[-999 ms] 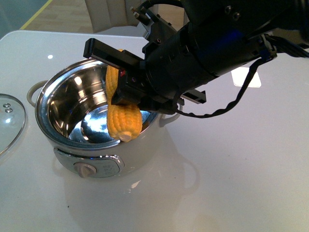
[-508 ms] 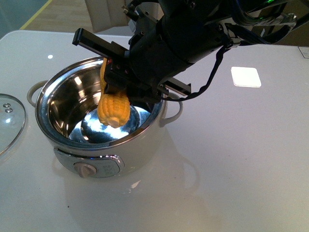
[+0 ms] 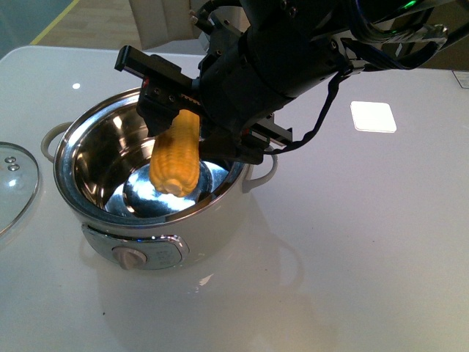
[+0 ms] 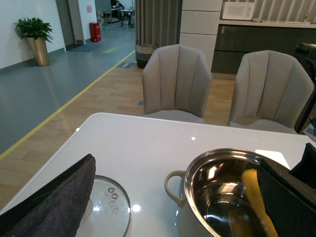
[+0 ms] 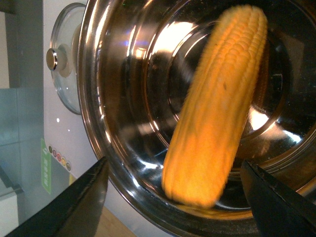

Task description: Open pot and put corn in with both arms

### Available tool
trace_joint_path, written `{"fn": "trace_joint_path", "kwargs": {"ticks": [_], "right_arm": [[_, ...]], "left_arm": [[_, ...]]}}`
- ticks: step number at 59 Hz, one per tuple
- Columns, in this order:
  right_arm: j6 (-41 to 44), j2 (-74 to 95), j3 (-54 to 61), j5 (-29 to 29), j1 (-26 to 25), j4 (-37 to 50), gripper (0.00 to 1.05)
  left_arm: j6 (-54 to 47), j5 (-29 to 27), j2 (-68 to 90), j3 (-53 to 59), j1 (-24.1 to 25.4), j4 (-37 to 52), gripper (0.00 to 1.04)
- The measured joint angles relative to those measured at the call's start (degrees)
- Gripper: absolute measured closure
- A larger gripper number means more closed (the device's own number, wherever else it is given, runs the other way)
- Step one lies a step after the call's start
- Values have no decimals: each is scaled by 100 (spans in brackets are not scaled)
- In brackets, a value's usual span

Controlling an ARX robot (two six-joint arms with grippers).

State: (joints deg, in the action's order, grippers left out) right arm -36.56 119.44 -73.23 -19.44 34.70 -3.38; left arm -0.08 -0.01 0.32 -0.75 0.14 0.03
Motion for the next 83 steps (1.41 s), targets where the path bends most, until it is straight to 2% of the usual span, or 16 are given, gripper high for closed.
{"fn": "trace_joint_path", "kwargs": {"ticks": [5, 7, 15, 31, 42, 57, 67, 78, 80, 83], "right_arm": [[-13, 0, -2, 4, -15, 13, 9], [-22, -2, -2, 4, -28, 28, 7], [-13, -269, 236, 31, -219, 138, 9], [-61, -1733, 1220, -236, -1327, 520, 9], [691, -2881, 2002, -127, -2124, 356, 9], [2514, -4857, 3491, 7, -3029, -216, 9], [2944, -5333, 3731, -11, -3141, -295, 9], [3038, -5318, 3733, -9, -3141, -295, 9], [3091, -5316, 3812, 190, -3106, -59, 10], [3292, -5353, 4343, 1204, -2979, 1410, 19]], "left_arm": [[-2, 0, 0, 0, 0, 0, 7], [-2, 0, 0, 0, 0, 0, 7], [0, 0, 0, 0, 0, -2, 7], [-2, 0, 0, 0, 0, 0, 7], [0, 0, 0, 0, 0, 0, 7], [0, 0, 0, 0, 0, -2, 7], [-2, 0, 0, 0, 0, 0, 7], [0, 0, 0, 0, 0, -2, 7], [0, 0, 0, 0, 0, 0, 7], [-2, 0, 0, 0, 0, 0, 7]]}}
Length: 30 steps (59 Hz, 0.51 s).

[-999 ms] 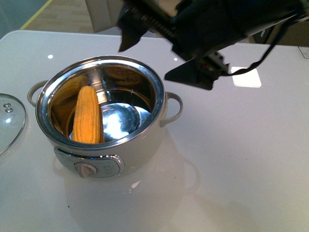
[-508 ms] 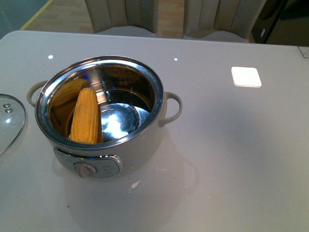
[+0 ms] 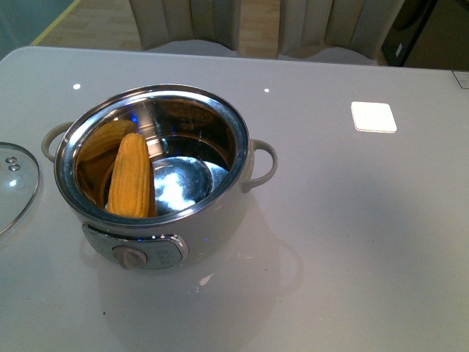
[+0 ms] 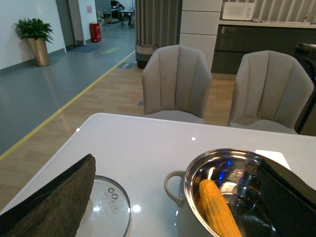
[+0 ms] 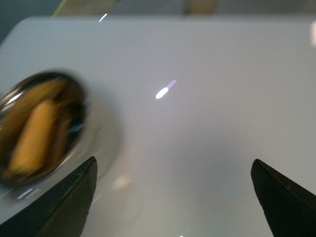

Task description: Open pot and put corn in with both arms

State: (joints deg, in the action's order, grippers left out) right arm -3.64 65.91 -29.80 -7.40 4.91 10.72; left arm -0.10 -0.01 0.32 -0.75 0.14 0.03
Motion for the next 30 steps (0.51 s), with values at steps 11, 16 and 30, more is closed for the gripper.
{"fn": "trace_joint_path", "kwargs": {"ticks": [11, 16, 30], "right_arm": [[227, -415, 1449, 1198, -35, 3327, 49], [271, -787, 1650, 1123, -70, 3456, 64], [334, -1596, 2256, 745, -468, 3145, 103]], "left_arm": [[2, 0, 0, 0, 0, -2, 7], [0, 0, 0, 0, 0, -2, 7], [2, 0, 0, 0, 0, -2, 7]]}}
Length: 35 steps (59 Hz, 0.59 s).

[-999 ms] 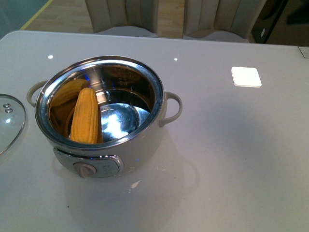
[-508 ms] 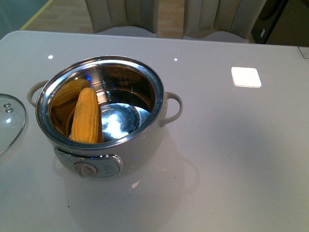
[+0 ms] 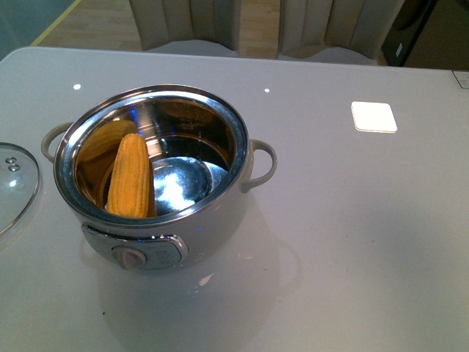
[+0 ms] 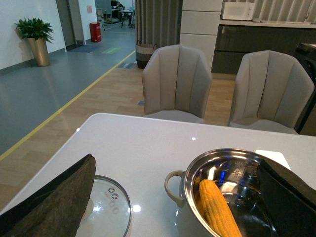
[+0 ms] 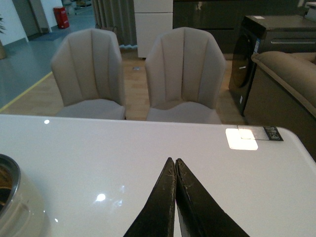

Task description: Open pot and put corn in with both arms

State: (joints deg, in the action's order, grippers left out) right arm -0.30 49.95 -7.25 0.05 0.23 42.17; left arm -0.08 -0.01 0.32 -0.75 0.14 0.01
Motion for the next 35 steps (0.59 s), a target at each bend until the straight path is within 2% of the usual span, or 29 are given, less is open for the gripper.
{"fn": "trace_joint_path", "kwargs": {"ticks": [18, 24, 35], "right_arm": [[2, -1117, 404, -4, -11, -713, 103], [4, -1235, 621, -4, -13, -557, 103], [7, -1993, 623, -4, -13, -1261, 103]], "left_arm": [[-2, 0, 0, 0, 0, 0, 7], [0, 0, 0, 0, 0, 0, 7], [0, 0, -2, 0, 0, 0, 7]]}}
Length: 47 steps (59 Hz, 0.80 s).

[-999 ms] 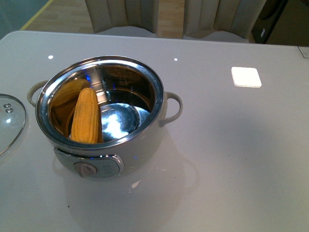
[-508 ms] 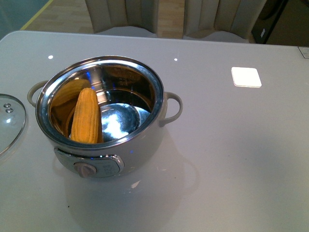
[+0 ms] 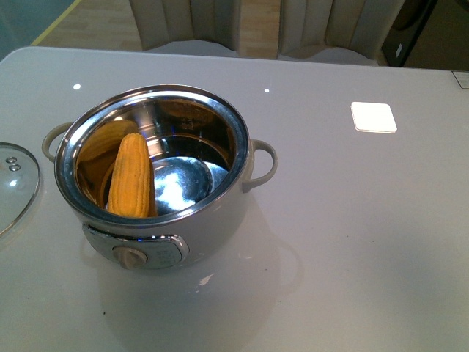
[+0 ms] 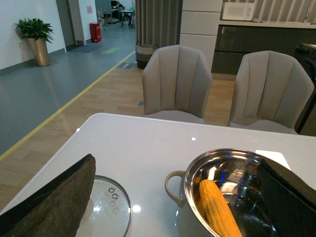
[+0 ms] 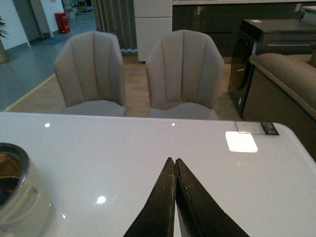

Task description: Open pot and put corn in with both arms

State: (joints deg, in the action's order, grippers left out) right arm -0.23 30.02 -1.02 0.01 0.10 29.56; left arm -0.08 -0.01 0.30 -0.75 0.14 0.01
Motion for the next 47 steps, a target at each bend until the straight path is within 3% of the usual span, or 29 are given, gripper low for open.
{"fn": "trace_joint_path", "kwargs": {"ticks": [47], "right_arm": [[0, -1886, 0, 0, 0, -1836, 103]], "left_arm": [[0, 0, 2, 0, 0, 0, 7]]}}
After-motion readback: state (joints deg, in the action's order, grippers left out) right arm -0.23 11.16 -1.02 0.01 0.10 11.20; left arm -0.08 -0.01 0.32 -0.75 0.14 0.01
